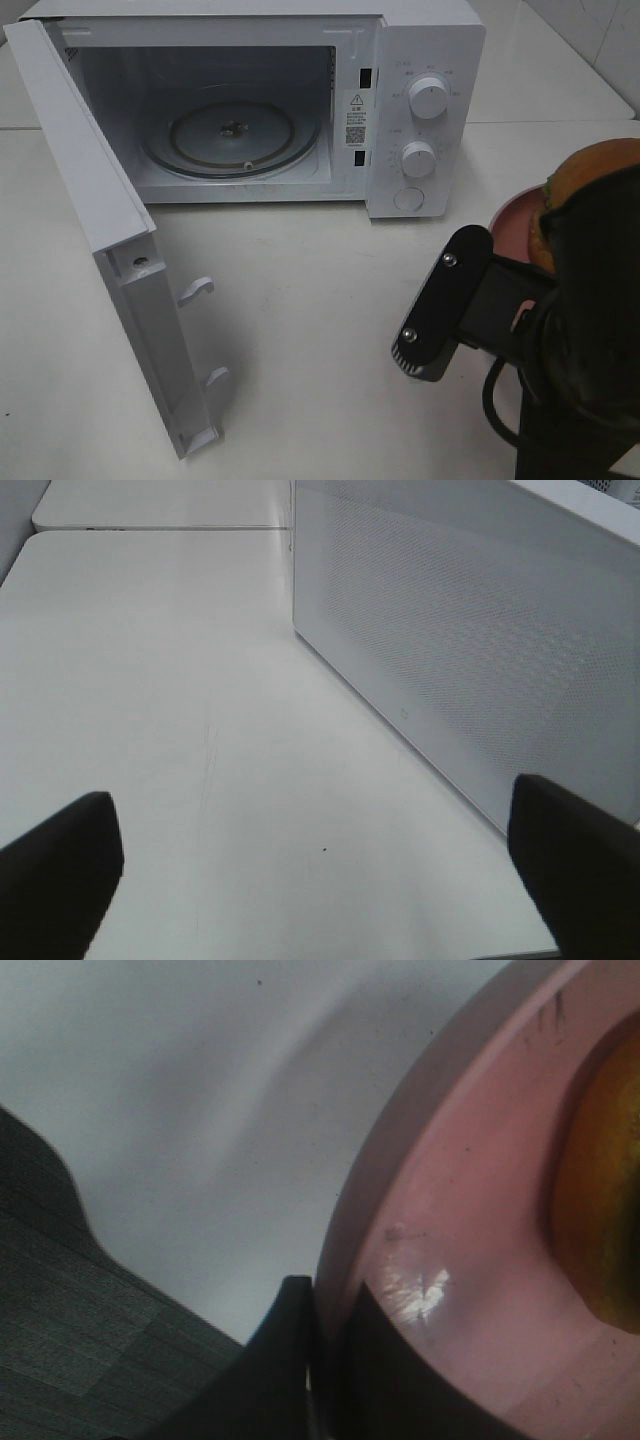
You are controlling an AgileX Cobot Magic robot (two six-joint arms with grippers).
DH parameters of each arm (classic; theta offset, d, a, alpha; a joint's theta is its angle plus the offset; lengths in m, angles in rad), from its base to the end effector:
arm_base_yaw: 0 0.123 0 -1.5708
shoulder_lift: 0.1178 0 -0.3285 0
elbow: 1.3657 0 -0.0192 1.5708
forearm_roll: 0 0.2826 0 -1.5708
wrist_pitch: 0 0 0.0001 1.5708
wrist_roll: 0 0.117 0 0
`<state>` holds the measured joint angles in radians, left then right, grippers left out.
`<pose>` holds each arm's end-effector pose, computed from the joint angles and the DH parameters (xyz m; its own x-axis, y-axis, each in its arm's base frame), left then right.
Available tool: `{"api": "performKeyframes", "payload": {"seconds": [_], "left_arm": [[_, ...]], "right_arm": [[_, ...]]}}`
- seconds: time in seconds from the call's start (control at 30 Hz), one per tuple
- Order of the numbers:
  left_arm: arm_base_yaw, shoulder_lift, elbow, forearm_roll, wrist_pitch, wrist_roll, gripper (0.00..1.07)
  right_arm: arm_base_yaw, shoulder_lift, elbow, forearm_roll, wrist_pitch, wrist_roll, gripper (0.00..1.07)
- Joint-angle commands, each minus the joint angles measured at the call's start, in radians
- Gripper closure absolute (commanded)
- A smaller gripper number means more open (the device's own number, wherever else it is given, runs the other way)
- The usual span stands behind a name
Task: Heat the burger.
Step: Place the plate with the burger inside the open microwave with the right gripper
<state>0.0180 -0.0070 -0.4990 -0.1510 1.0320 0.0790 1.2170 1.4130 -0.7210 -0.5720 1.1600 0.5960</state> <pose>0.0026 -0.0151 0.2844 -0.4200 -0.0065 -0.9075 0.0998 0.9936 -0.0533 0.1298 0.1837 0.2056 -0.6058 -0.7942 -0.0472 -0.6710 0.5419 -0.5061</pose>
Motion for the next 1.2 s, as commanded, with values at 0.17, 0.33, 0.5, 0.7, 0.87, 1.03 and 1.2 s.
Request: {"api": "performKeyframes", "payload": {"seconds": [0.17,0.33,0.5,0.7,0.87,1.03,1.2], "left_arm": [[-0.004,-0.020,0.003,-0.002,-0.004,-0.008,0.06],[-0.004,-0.020,0.003,-0.002,-0.004,-0.008,0.06],[-0.004,-0.020,0.003,-0.002,-0.004,-0.008,0.06],[-0.004,-0.020,0.003,-0.002,-0.004,-0.008,0.06],[-0.004,-0.020,0.003,-0.002,-0.004,-0.008,0.06],[-0.004,-0.020,0.003,-0.002,-0.004,-0.008,0.06],[-0.004,-0.020,0.003,-0.002,-0.004,-0.008,0.06]], "right_arm": [[0.067,-0.009,0.002,-0.088,0.004,-0.125,1.07],[0.067,-0.009,0.002,-0.105,-0.053,-0.232,1.07],[0.067,-0.009,0.002,-0.109,-0.129,-0.354,1.07],[0.067,-0.009,0.002,-0.157,-0.203,-0.460,1.07],[0.067,-0.009,0.002,-0.199,-0.249,-0.516,1.07],[0.067,-0.009,0.002,-0.206,-0.316,-0.596,1.07],[0.036,-0.009,0.002,-0.205,-0.383,-0.691,1.07]]}}
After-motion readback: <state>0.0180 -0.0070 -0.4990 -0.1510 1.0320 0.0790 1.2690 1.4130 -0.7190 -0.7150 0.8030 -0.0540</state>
